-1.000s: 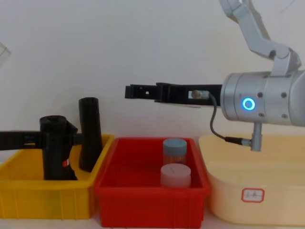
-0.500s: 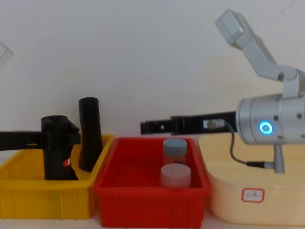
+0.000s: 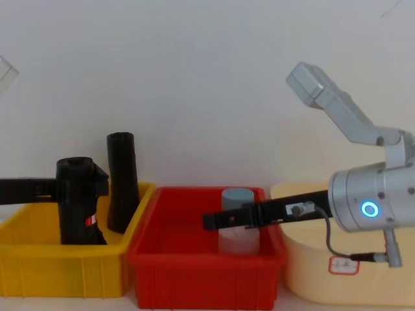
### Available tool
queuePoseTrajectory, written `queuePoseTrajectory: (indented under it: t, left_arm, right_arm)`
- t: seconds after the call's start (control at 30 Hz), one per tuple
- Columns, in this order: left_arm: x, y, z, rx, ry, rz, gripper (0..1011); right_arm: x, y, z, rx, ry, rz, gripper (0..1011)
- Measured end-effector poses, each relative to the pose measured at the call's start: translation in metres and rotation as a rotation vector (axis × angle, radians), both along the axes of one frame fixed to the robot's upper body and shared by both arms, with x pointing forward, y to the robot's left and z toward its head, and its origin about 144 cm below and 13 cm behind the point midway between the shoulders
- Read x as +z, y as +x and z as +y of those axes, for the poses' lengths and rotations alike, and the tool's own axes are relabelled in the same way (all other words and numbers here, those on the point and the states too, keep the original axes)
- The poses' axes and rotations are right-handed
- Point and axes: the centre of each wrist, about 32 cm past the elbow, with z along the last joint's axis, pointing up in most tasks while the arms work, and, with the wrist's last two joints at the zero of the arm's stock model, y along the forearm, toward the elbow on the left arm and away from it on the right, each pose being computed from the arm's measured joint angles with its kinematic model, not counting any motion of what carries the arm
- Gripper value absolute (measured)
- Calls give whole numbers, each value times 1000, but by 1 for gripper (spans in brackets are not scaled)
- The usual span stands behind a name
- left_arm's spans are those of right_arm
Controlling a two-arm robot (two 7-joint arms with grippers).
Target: Pick up the garbage bag with the one hand and transfer it to the other hand.
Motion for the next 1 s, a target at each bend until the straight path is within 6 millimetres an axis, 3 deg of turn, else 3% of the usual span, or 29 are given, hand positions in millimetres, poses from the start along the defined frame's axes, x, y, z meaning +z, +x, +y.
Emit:
queuePoseTrajectory:
  t: [1.0]
  left_arm:
    - [0,0,0,0,0,0,447]
  right_arm:
    - [-9,9,-4,23,-93,-3,1001]
